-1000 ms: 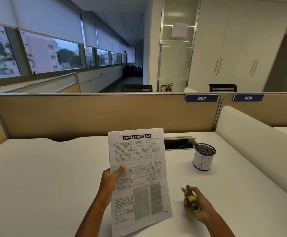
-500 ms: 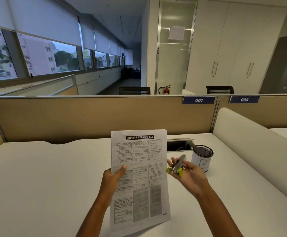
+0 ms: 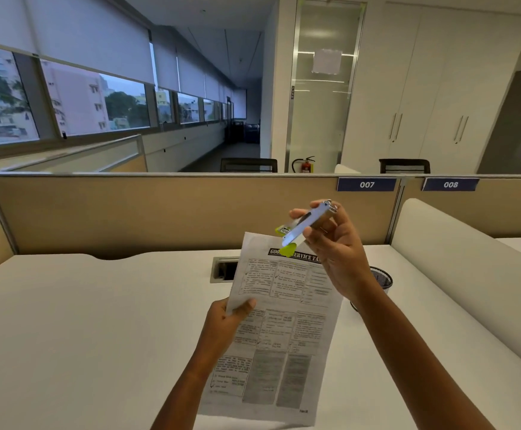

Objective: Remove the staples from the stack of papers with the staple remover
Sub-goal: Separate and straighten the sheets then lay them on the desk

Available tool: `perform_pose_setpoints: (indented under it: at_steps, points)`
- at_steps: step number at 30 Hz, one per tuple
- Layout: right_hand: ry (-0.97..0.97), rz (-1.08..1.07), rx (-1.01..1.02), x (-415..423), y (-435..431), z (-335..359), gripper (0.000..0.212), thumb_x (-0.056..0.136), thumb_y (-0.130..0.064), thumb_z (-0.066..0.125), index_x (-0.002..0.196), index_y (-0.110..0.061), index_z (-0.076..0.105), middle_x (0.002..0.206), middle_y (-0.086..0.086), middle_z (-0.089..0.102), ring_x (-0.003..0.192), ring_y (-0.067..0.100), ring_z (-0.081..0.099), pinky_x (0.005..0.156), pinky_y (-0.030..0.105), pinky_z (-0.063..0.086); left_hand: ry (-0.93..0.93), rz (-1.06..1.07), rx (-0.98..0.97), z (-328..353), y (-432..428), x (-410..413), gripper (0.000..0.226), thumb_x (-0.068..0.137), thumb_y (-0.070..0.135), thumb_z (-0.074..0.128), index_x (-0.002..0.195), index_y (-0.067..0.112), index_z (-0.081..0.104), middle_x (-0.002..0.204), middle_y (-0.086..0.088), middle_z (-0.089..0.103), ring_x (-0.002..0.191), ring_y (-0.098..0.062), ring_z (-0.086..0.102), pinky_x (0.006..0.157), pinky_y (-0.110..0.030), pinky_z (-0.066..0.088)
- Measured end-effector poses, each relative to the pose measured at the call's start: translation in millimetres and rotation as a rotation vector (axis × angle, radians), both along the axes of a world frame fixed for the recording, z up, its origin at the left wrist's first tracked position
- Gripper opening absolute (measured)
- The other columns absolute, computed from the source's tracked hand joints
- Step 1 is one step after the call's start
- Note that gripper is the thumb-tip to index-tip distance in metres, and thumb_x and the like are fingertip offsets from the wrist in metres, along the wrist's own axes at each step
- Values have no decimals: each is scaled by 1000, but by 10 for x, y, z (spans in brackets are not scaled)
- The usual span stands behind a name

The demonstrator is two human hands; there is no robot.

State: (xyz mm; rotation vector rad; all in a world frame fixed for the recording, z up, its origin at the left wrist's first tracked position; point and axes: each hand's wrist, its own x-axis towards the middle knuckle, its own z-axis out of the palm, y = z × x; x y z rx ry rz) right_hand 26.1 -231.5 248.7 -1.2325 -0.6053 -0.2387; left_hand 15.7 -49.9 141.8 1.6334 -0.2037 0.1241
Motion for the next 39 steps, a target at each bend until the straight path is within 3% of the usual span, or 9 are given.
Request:
perform_pose_setpoints:
  at_steps: [6,10,16,21,24,28,32,39]
  points:
    - [-77,-13,-219,28,5,107,34,80,12,50,97,-17,48,102,6,64,92,11,66,78,21,54,-50,-9,88,0,-3,15,8,85,18,52,89,23,56,83,1,64,72,-14,64,53,-15,54]
    - [-74,31,-253,15,-24,138,34,79,12,50,97,-17,49,93,-5,72,95,11,66,74,20,55,-54,-12,90,-8,25,17,10,85,17,53,85,26,57,82,0,64,72,-15,64,54,-16,54]
    - [-43,55,-234,-21,-38,154,31,72,-3,58,97,-19,51,92,-3,73,92,14,68,73,23,56,-42,-12,74,-1,42,34,9,85,17,53,86,24,58,81,0,65,73,-16,64,54,-17,55]
    - [-34,15,-298,-12,-40,139,33,76,7,55,97,-18,50,98,3,67,88,10,68,76,21,55,-43,-30,81,-5,48,37,10,85,16,53,84,25,59,82,-2,66,74,-18,66,59,-22,56]
    - [-34,41,-329,-9,-15,132,32,76,8,55,97,-16,50,89,-6,73,87,8,68,74,19,54,-58,-47,117,-24,43,46,10,85,18,53,85,25,60,86,-4,67,77,-20,66,64,-27,57]
    - [-51,39,-388,0,39,142,33,77,13,54,95,-15,51,82,-5,74,86,8,68,77,21,54,-68,-65,171,-51,35,52,7,84,19,55,87,24,60,85,0,66,76,-14,66,62,-21,56]
    - [-80,2,-438,-2,93,144,33,79,13,53,92,-17,51,87,5,66,82,6,67,78,22,55,-73,-78,196,-57,43,49,9,84,20,54,86,28,58,82,6,65,72,-11,66,57,-17,55]
    - [-100,-67,-459,21,136,93,32,78,11,56,90,-19,52,84,4,66,82,10,66,82,28,54,-123,-57,211,76,14,10,9,80,27,57,87,32,56,86,8,65,71,-8,65,55,-13,53]
